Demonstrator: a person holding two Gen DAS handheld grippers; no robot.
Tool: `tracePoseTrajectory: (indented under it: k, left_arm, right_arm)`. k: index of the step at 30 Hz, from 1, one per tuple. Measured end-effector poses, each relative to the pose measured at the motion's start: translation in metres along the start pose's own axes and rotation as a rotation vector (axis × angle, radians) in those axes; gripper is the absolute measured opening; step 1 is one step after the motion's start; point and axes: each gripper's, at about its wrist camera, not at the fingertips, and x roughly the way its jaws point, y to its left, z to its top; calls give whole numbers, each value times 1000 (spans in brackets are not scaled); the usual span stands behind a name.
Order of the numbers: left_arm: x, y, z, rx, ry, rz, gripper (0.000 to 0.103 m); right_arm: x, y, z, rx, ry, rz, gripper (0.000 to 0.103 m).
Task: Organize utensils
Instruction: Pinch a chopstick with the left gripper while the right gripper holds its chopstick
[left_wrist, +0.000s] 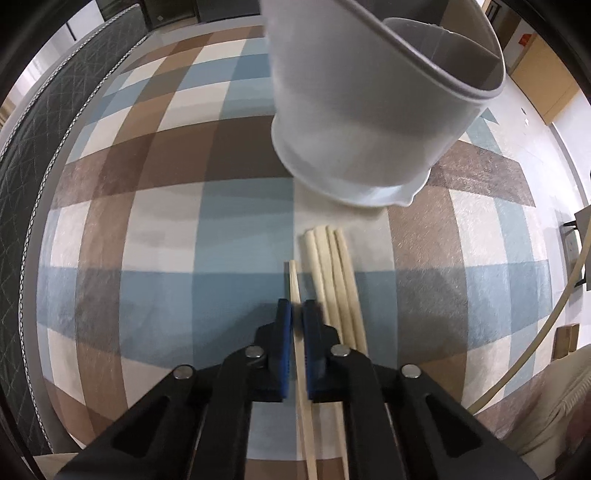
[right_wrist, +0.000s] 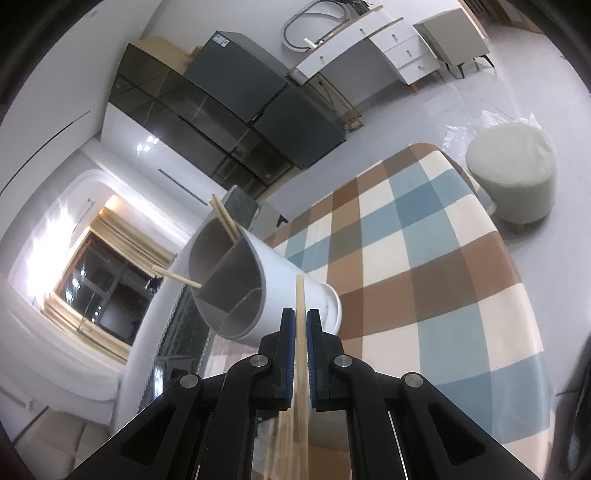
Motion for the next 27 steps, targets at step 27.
tracePoseTrajectory:
  k: [27]
  left_arm:
    - [-106,21,-30,-85,-376,-110,1]
  right_arm:
    - [-12,61,-40,-285,-26,-71,5]
